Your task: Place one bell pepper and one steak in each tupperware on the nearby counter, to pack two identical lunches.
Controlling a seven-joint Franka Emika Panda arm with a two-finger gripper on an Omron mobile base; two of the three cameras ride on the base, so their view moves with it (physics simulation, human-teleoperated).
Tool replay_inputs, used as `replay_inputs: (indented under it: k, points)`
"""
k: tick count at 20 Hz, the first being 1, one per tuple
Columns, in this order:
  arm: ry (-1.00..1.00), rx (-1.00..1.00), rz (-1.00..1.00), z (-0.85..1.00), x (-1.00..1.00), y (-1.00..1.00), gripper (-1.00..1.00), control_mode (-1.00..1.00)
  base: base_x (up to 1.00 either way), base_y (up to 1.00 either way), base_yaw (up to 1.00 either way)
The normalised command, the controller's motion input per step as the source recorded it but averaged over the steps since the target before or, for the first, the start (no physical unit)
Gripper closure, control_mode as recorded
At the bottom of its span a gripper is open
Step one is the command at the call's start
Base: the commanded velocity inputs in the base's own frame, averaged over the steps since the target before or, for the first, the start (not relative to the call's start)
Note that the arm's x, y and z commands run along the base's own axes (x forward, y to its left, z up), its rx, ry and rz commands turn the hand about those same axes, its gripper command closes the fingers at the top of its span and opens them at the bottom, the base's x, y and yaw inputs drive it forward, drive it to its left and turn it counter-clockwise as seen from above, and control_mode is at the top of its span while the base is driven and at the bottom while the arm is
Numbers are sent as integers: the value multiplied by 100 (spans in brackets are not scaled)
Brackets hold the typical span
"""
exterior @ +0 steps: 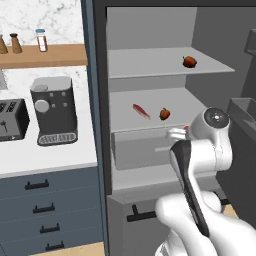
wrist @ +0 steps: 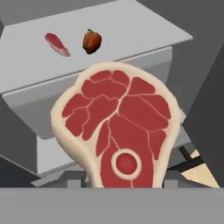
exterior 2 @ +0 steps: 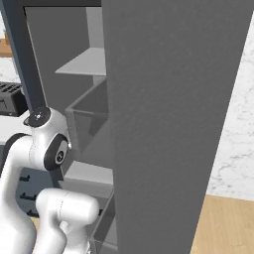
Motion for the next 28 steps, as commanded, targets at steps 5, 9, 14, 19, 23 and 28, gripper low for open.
replay_inputs:
  k: [5, 9, 14, 19, 23, 28]
  points:
    - [0, 15, 0, -27, -5, 0, 100, -100, 0, 0, 0]
    - [0, 0, 0, 0, 0, 0, 100, -100, 0, 0, 0]
    - [-1, 0, 0, -1, -29, 7, 100, -100, 0, 0, 0]
    - [0, 0, 0, 0, 0, 0, 100, 100, -73, 66, 1]
    - [0, 0, 0, 0, 0, 0, 100, 100, -52, 100, 2]
    - [0, 0, 0, 0, 0, 0, 100, 100, -3, 100, 0]
